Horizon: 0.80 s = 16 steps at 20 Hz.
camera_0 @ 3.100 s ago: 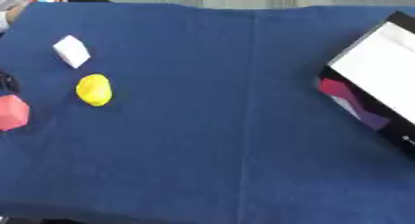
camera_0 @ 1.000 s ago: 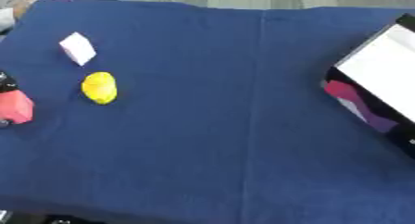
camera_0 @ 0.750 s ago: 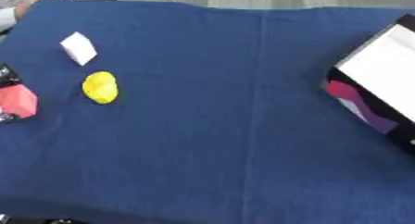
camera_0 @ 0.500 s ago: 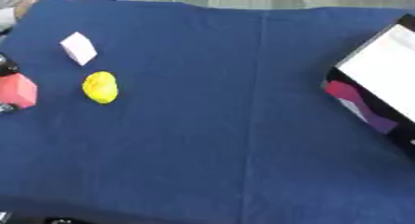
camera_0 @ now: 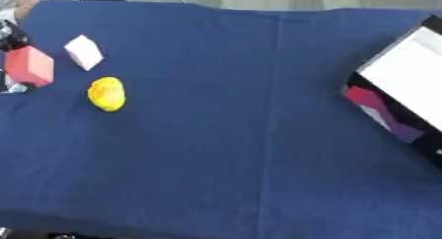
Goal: Pick up the objects with one hand, pass them to the other hand, and then place them into the box on the other side of the table.
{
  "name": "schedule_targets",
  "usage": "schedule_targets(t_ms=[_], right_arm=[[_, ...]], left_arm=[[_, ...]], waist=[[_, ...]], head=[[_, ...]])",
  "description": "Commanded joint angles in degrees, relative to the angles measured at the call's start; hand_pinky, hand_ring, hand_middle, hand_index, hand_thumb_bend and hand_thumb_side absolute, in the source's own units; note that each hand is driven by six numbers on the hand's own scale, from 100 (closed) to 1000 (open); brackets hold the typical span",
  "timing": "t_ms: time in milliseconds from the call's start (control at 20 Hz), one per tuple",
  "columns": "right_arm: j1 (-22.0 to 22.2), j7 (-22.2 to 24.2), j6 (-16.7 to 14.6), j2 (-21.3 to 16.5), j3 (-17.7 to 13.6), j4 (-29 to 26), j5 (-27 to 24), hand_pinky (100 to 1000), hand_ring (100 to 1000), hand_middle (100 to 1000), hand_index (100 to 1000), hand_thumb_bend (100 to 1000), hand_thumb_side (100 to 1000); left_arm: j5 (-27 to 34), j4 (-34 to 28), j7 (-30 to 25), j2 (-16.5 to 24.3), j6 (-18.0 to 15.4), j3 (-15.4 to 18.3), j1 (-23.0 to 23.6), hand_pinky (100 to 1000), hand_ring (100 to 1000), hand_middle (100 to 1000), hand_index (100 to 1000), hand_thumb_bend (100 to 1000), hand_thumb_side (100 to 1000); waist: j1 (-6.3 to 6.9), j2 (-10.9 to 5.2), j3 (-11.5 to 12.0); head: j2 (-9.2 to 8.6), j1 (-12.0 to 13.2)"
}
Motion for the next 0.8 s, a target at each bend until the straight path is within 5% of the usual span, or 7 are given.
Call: schedule_targets(t_ms=[50, 200, 800], right_arm=[[-0.8, 0.3, -0.7, -2.8, 0.0, -1.2, -1.2, 962, 1000, 1000, 1000, 100, 536], [-1.7, 0.6, -1.2, -4.0, 0.3, -1.2, -2.3, 962, 1000, 1000, 1000, 100, 534], [-9.2, 4.1, -0.9, -11.1, 4.1, -1.2, -7.4, 960, 1000, 1000, 1000, 100, 524]], left_arm=[[1.6, -2.3, 1.1, 1.1, 0.2, -0.1, -1.7, 742, 672, 565, 539, 166, 100], [3.2, -3.7, 2.3, -0.8, 0.4, -0.8, -2.9, 737, 665, 559, 537, 100, 100], [7.1, -7.6, 8.1, -9.7, 2.7, -3.9, -5.7, 718, 626, 540, 536, 100, 140]], waist=[[-0.58, -1.53, 0.0], [-0.76, -1.75, 0.0], [-1.32, -2.49, -0.1]], head=[[-0.87, 0.0], [-0.73, -0.4], [0.35, -5.0]])
